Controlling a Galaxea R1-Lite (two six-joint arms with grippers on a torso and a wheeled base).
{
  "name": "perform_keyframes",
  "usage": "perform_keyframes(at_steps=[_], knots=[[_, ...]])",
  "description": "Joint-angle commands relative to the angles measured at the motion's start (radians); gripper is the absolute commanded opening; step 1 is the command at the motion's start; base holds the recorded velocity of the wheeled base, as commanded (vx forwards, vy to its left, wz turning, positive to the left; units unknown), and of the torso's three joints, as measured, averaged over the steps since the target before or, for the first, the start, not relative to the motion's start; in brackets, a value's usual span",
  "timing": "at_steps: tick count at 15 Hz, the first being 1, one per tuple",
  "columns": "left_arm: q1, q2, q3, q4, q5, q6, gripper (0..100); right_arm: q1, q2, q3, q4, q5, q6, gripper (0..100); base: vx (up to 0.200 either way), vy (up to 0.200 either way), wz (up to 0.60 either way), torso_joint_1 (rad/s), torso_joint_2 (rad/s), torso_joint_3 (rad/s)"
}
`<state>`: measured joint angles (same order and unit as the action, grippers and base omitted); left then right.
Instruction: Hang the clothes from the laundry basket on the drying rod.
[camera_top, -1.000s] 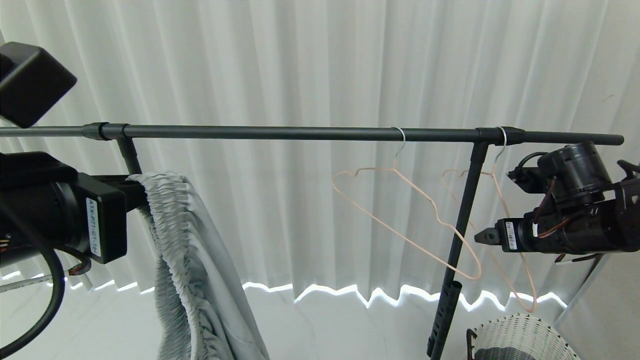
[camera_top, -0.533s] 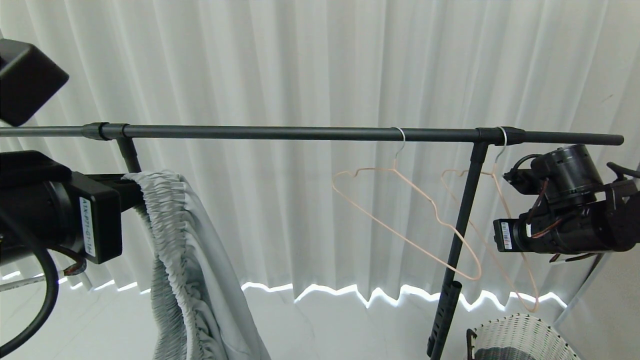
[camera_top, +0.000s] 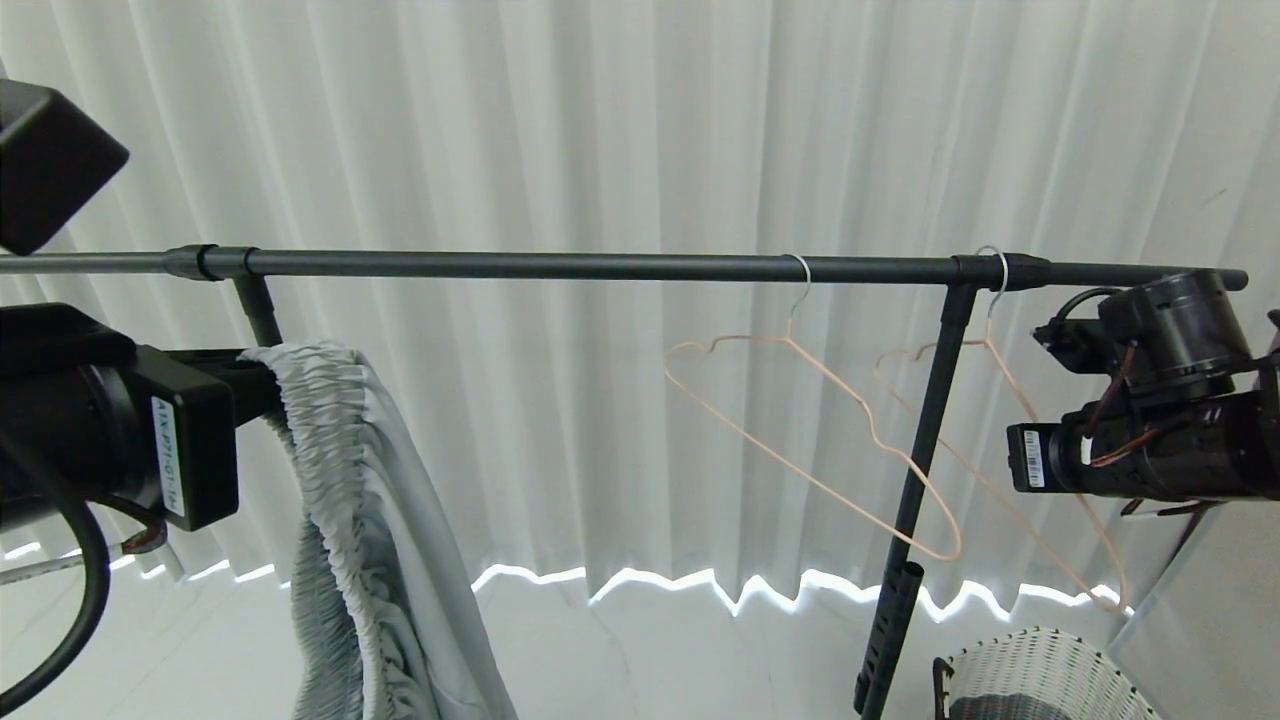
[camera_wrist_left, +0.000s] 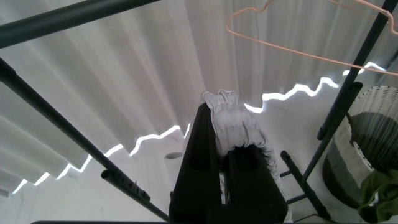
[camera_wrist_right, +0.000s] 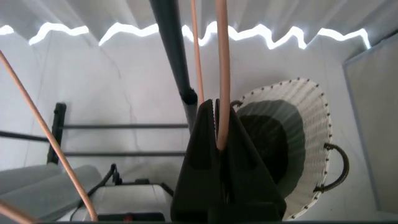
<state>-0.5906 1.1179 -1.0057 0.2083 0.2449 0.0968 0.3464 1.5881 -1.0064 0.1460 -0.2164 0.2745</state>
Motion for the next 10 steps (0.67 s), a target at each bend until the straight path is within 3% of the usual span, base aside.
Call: perform_keyframes(at_steps=[1,10], knots=[[0.0,-0.003,0.006,0.0,0.001,0.0,0,0.003,-0.085,0.014,0.003,-0.005,0.0,0,0.0,0.0,0.0,0.0,0.0,0.0],[0.0,-0.056,0.059,0.0,0.001,0.0,0,0.06,-0.254,0.088,-0.046,-0.081,-0.011,0,0.0,0.0,0.0,0.0,0.0,0.0]])
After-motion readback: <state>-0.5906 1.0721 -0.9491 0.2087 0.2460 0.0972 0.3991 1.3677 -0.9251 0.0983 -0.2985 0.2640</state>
